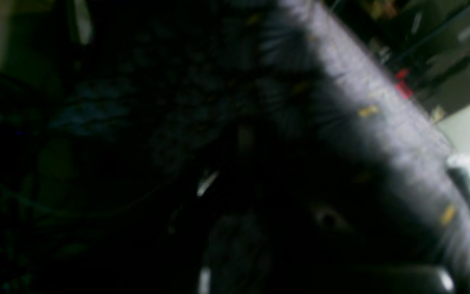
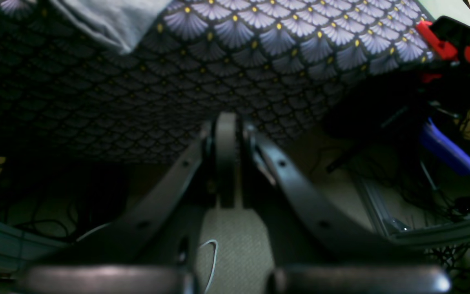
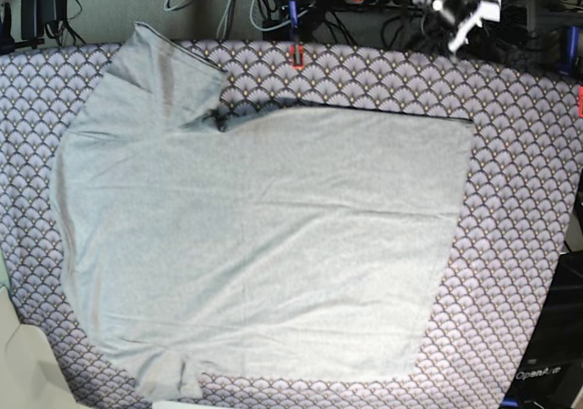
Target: Fold the T-shirt properly
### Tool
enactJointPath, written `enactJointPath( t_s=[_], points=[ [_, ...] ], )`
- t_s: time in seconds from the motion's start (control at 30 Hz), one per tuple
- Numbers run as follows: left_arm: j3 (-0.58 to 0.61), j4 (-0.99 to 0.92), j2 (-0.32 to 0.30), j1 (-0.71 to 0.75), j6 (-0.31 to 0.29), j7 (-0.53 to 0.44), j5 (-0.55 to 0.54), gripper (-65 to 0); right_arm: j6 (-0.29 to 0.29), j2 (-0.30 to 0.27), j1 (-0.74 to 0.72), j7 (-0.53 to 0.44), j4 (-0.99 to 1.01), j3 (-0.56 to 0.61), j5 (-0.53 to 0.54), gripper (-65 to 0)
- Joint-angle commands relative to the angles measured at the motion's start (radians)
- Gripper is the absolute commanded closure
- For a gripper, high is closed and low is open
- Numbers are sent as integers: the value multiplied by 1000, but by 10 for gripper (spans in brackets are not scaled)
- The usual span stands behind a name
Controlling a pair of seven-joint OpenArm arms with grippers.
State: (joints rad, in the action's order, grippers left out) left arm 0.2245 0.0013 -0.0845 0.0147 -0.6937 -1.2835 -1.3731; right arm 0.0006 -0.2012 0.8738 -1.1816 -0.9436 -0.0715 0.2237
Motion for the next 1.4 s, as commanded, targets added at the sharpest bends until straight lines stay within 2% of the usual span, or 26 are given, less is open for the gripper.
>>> enactJointPath(
  t_s=[0.0, 0.3, 0.5, 0.63, 0.73, 0.9, 1.03, 1.17, 1.37],
  points=[
    [0, -1, -22, 24, -4, -29, -9, 0, 0, -11, 20, -31, -4, -4, 9, -25],
    [8, -1, -34, 104, -4, -31, -12, 0, 0, -11, 20, -31, -8, -4, 9, -25],
    [66, -1, 7, 118, -4, -32, -19, 0, 0, -11, 3, -31, -8, -3, 6, -27],
    [88, -1, 13, 147, -4, -32, -73, 0, 0, -13, -5, -7, -10, -3, 6, -27],
    [169, -1, 19, 149, -4, -32, -110, 0, 0, -13, -8, 12, -10, -3, 4, -26],
    [369, -1, 87, 172, -4, -32, -110, 0, 2, -14, -20, 13, -12, 0, 4, -26],
    [562, -1, 170, 190, -4, -32, -110, 0, 2, -17, -28, 18, -5, -1, 4, -26],
    [735, -1, 242, 199, -4, -31, -110, 0, 2, -17, -28, 70, -25, -1, 3, -26],
    [902, -1, 242, 268, -4, -29, -110, 0, 2, -17, -40, 87, -25, -1, 3, -25]
  ],
)
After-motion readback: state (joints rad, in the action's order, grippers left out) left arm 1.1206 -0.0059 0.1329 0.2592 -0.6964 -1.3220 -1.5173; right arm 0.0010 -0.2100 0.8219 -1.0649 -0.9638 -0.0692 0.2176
